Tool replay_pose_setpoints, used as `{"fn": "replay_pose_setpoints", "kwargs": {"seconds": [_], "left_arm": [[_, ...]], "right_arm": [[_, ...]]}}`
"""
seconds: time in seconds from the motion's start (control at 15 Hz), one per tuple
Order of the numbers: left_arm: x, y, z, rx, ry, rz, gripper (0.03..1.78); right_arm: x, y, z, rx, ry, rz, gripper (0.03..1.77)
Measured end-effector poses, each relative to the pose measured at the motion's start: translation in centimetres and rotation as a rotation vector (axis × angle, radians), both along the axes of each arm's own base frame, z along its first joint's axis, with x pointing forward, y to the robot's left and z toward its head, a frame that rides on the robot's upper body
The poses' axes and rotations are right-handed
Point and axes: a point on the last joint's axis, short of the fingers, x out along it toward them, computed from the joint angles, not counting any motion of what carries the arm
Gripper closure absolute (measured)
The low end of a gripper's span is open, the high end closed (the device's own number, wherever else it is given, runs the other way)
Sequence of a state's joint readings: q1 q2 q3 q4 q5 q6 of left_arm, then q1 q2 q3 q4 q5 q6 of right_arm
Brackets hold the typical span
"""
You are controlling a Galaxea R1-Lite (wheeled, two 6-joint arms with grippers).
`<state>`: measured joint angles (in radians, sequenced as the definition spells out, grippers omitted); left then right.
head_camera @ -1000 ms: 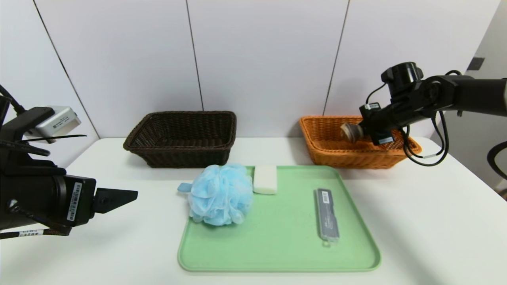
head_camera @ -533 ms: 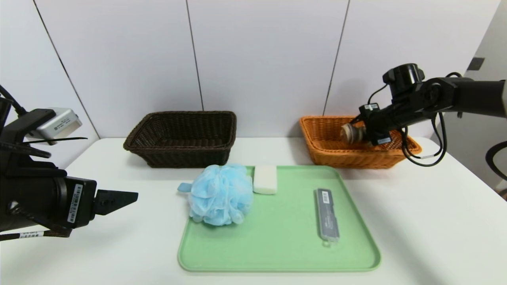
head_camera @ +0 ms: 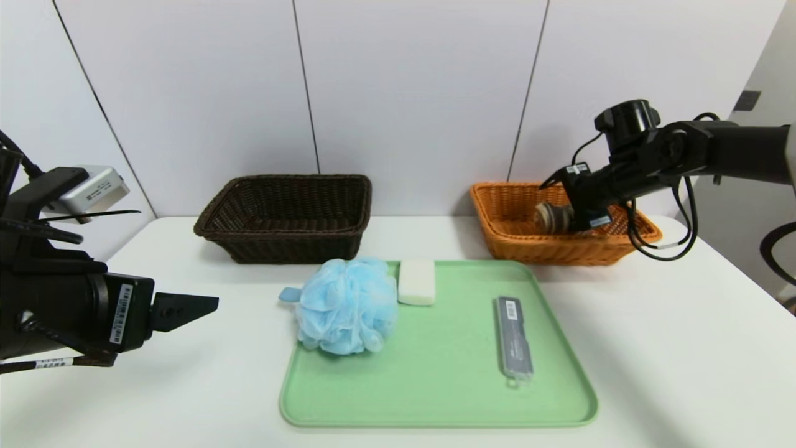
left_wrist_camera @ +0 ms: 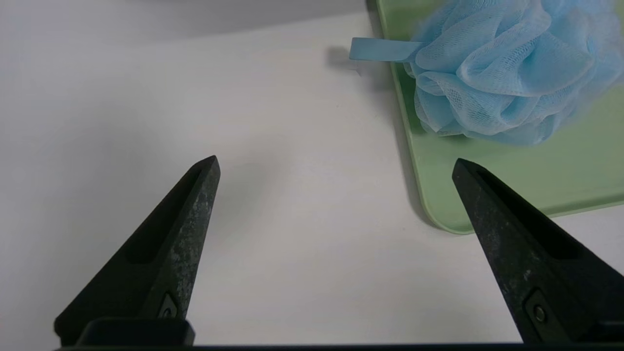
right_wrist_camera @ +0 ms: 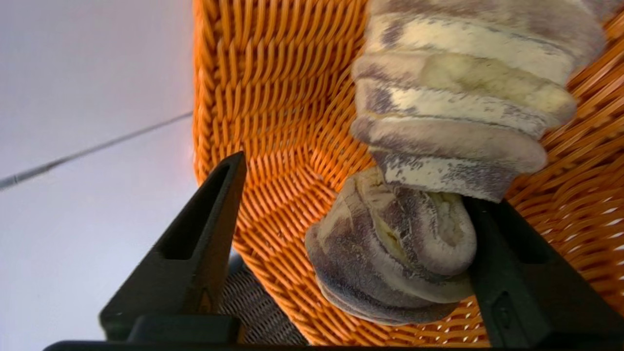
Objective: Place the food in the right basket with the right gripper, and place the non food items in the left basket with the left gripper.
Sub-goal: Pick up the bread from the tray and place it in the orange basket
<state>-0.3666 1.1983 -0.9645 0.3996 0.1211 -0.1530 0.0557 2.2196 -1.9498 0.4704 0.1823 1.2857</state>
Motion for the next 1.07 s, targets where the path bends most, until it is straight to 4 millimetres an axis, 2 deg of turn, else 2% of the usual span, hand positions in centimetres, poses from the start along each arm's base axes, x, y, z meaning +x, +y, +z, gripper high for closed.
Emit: {"fn": "replay_pose_setpoints", "kwargs": {"seconds": [0.47,0.8,1.07], "left_arm": [[-0.4,0.2,0.2,-0.004,-0.015,-0.004,0.12],[-0.9,0.3,0.2,-0.004,-0.020,-0.005,0.12],[-1.0,0.4,0.2,-0.006,-0.024,-0.006,0.12]], "right_arm": [[-0.1,0.0,0.3,0.001,-0.006,0.000,0.22],[0.0,0.0,-0.3,0.004,0.016,-0.004,0.16],[-0.2,0.0,0.2,0.011,0.004,-0.006,0.13]]}}
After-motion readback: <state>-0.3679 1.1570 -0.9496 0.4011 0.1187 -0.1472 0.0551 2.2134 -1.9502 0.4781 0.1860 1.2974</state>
